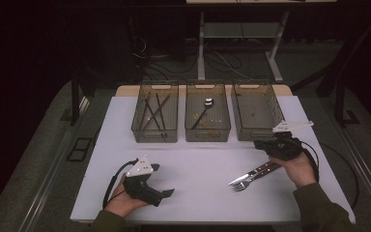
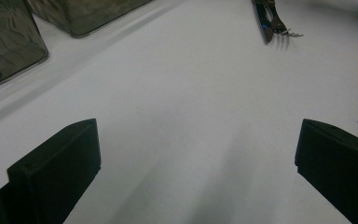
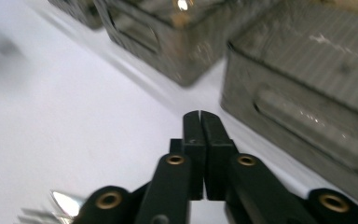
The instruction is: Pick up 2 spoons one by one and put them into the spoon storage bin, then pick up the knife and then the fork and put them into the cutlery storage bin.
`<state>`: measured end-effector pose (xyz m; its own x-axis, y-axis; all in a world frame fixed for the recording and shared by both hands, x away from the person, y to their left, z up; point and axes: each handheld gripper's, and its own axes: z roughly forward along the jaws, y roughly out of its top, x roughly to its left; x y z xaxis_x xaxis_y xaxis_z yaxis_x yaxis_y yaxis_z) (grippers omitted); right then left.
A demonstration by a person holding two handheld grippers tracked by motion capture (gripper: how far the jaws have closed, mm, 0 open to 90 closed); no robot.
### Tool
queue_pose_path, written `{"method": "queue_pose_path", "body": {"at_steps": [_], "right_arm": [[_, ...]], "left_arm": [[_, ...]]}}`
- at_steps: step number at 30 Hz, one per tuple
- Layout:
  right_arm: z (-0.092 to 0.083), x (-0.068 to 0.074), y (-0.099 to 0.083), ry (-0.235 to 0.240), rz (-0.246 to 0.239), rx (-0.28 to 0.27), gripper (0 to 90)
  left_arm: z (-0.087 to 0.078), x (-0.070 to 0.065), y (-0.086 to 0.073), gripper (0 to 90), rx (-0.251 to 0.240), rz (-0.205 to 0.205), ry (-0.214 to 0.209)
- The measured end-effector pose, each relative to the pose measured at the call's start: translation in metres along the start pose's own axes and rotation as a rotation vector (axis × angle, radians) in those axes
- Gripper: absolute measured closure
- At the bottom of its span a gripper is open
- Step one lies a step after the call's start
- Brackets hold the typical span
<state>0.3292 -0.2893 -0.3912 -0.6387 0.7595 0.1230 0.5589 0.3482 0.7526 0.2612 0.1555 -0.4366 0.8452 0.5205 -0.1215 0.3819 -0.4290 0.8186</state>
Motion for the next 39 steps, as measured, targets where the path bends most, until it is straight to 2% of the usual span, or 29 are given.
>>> {"method": "queue_pose_path", "body": {"at_steps": [3, 9, 16, 20, 26, 31, 33, 39], "right_arm": [[-0.002, -0.009, -0.01, -0.015, 0.01, 0.035, 89.8], [0.0, -0.026, -0.028, -0.078, 0.035, 0.107, 89.8], [0.007, -0.043, -0.036, -0.141, 0.054, 0.162, 89.8], [0.011, -0.048, -0.041, -0.17, 0.063, 0.193, 89.8], [0.014, -0.052, -0.044, -0.179, 0.058, 0.221, 89.8], [0.015, -0.05, -0.045, -0.177, 0.05, 0.232, 89.8], [0.014, -0.05, -0.045, -0.176, 0.045, 0.234, 89.8], [0.012, -0.048, -0.047, -0.169, 0.047, 0.239, 89.8]], "left_arm": [[0.0, 0.0, 0.0, 0.0, 0.0, 0.001, 0.001], [-0.001, 0.0, 0.0, 0.0, -0.001, 0.002, 0.002], [-0.001, 0.0, 0.0, 0.0, 0.0, 0.003, 0.002], [0.0, 0.0, 0.0, 0.0, 0.0, 0.003, 0.002], [-0.001, 0.001, 0.0, 0.0, 0.001, 0.005, 0.002], [0.0, 0.003, 0.001, 0.0, -0.005, 0.018, -0.006], [0.0, 0.006, 0.002, 0.0, -0.004, 0.036, -0.009], [0.0, 0.013, 0.001, 0.0, -0.013, 0.031, -0.012]]}}
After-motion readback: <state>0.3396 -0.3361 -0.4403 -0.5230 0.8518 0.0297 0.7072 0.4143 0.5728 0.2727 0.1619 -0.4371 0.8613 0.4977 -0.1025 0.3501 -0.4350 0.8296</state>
